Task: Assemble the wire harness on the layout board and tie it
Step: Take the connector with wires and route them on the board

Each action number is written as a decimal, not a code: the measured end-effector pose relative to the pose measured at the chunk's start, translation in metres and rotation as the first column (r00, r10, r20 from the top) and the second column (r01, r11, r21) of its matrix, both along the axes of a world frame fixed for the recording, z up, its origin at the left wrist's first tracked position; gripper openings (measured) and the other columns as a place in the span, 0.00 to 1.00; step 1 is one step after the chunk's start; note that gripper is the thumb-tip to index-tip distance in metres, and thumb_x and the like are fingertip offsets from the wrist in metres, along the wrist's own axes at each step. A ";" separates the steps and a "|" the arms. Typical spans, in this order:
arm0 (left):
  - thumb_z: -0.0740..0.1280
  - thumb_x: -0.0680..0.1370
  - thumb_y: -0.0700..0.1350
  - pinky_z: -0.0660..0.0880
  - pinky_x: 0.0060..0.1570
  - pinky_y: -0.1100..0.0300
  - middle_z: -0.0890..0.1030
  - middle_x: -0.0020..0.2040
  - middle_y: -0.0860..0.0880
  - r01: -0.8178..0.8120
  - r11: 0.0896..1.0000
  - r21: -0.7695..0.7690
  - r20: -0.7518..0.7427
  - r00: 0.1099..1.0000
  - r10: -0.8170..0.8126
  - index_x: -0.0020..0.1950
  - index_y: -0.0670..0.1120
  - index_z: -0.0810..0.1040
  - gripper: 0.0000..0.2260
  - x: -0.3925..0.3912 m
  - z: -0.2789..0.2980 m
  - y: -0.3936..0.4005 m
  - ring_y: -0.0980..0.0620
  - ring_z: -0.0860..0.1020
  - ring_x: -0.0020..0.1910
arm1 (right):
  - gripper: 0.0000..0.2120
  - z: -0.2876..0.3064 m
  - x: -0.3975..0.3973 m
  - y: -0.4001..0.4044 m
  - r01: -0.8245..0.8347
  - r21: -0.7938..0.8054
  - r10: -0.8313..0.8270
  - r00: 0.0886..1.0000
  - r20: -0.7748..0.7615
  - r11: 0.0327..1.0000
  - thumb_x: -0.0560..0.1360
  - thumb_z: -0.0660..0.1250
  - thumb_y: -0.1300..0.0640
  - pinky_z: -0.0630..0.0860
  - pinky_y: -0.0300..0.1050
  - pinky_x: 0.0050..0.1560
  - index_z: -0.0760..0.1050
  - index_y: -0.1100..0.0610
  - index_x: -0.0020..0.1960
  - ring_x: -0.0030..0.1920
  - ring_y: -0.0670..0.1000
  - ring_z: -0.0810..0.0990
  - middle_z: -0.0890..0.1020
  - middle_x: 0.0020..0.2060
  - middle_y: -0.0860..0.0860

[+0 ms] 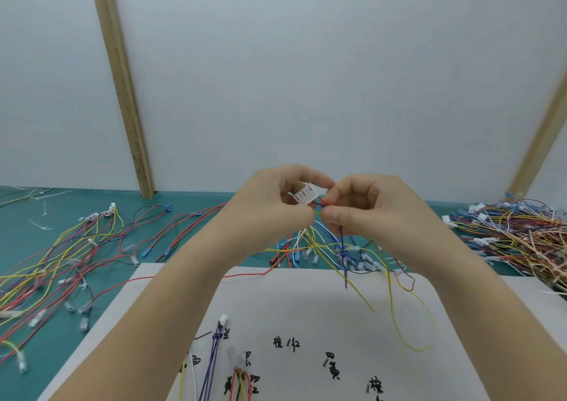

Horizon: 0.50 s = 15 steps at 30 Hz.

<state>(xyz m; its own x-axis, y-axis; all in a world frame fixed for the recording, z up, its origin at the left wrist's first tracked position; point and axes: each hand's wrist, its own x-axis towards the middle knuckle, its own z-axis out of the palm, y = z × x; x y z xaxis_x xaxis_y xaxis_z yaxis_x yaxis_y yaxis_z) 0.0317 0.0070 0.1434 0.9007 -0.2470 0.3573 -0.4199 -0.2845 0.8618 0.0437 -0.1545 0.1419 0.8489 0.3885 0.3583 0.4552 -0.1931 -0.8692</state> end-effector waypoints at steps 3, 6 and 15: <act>0.60 0.64 0.38 0.68 0.31 0.64 0.75 0.31 0.51 -0.036 0.995 -0.092 -0.039 0.999 0.032 0.37 0.49 0.74 0.07 0.000 -0.001 -0.002 0.54 0.70 0.29 | 0.11 -0.002 -0.002 0.006 -0.057 -0.075 0.060 0.998 0.037 0.996 0.72 0.68 0.65 0.74 0.35 0.31 0.76 0.50 0.36 0.27 0.45 0.75 0.78 0.32 0.48; 0.55 0.74 0.30 0.69 0.25 0.66 0.72 0.32 0.48 -0.035 0.962 -0.270 -0.121 0.993 0.002 0.37 0.45 0.71 0.13 0.001 -0.002 -0.004 0.55 0.71 0.23 | 0.15 -0.002 0.000 0.002 -0.072 -0.087 0.076 0.996 0.037 0.994 0.72 0.68 0.65 0.67 0.33 0.25 0.76 0.47 0.34 0.22 0.44 0.68 0.75 0.31 0.46; 0.49 0.72 0.30 0.61 0.20 0.72 0.66 0.32 0.49 -0.203 0.864 -0.462 -0.193 0.973 0.126 0.35 0.47 0.68 0.15 0.006 0.016 0.042 0.59 0.55 0.17 | 0.22 -0.004 0.031 -0.049 0.344 -0.308 -0.244 0.915 0.320 0.887 0.69 0.66 0.71 0.62 0.28 0.28 0.73 0.46 0.28 0.26 0.41 0.68 0.72 0.25 0.42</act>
